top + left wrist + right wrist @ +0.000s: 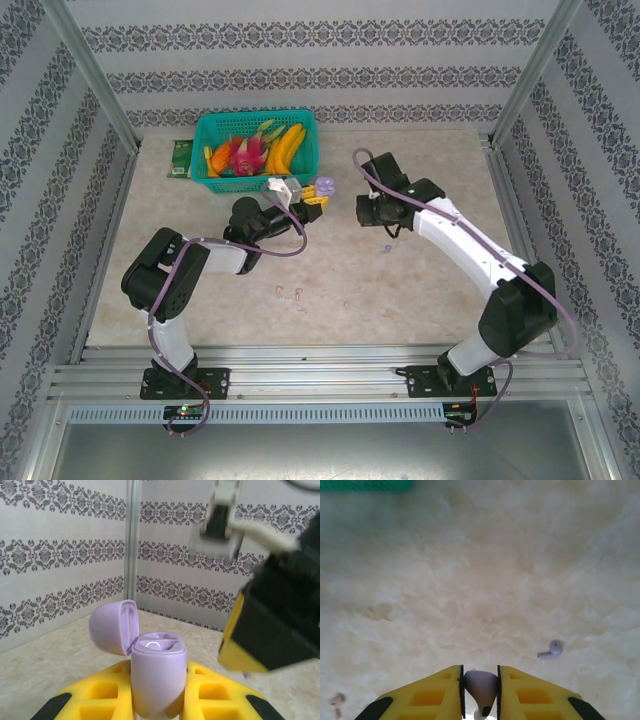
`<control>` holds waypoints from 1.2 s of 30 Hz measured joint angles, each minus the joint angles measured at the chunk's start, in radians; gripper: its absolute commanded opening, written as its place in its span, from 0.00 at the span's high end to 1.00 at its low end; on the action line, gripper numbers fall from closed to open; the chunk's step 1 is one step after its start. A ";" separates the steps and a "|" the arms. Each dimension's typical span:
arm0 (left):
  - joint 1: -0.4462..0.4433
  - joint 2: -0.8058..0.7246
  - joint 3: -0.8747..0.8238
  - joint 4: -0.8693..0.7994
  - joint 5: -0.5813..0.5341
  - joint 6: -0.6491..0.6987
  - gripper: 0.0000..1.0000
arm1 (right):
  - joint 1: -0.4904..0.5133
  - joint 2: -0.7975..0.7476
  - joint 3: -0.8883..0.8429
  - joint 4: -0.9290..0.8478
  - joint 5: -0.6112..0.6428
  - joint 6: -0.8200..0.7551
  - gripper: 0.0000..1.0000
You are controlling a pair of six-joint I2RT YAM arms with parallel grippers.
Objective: Insert the wireless bluetooth earbuds into the charging case
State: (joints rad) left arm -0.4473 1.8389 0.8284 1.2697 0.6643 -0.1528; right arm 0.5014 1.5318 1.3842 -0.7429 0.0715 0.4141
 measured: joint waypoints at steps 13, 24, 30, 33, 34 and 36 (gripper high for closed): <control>-0.060 -0.059 0.077 -0.156 0.016 0.182 1.00 | 0.001 -0.196 0.061 0.087 -0.010 -0.024 0.76; -0.090 -0.079 0.153 -0.208 0.013 0.236 1.00 | 0.027 -0.295 -0.050 0.315 -0.041 -0.051 0.75; -0.097 -0.079 0.163 -0.210 0.013 0.235 1.00 | 0.034 -0.295 -0.098 0.394 -0.063 -0.050 0.75; -0.104 -0.079 0.167 -0.210 0.013 0.235 1.00 | 0.038 -0.294 -0.103 0.415 -0.066 -0.047 0.75; -0.106 -0.079 0.170 -0.211 0.013 0.235 1.00 | 0.041 -0.293 -0.105 0.423 -0.067 -0.046 0.75; -0.108 -0.079 0.174 -0.212 0.013 0.235 1.00 | 0.047 -0.289 -0.105 0.439 -0.073 -0.046 0.75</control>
State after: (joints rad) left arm -0.5549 1.7603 1.0023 1.0576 0.6773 0.0826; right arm 0.5484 1.2430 1.2797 -0.3042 -0.0013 0.3679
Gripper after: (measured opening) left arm 0.208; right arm 0.251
